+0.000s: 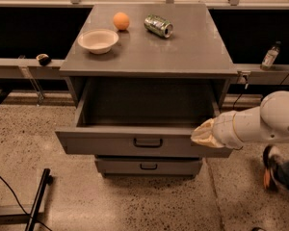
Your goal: Close top drawer
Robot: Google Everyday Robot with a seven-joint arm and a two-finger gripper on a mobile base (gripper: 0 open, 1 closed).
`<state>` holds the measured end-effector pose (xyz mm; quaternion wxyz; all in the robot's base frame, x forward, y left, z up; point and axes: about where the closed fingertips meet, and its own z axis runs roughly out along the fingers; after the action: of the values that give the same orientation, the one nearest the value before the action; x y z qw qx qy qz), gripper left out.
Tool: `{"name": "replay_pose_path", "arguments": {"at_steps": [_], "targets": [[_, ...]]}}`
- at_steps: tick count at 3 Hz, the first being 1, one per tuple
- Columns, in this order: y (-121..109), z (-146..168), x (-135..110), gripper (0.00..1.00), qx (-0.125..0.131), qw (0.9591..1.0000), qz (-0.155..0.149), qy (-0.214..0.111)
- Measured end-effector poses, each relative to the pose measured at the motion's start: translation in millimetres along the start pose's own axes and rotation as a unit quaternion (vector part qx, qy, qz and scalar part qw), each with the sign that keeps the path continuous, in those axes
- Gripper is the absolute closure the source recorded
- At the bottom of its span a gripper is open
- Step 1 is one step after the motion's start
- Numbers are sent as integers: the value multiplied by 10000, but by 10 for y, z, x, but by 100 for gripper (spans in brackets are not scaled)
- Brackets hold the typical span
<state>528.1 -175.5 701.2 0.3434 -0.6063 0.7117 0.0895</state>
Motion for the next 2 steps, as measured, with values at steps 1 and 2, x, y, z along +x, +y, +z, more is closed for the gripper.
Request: {"name": "replay_pose_path", "arguments": {"at_steps": [1, 2], "targets": [[97, 276, 168, 100, -273, 9996, 112, 15], [111, 564, 275, 100, -363, 9993, 118, -58]]}}
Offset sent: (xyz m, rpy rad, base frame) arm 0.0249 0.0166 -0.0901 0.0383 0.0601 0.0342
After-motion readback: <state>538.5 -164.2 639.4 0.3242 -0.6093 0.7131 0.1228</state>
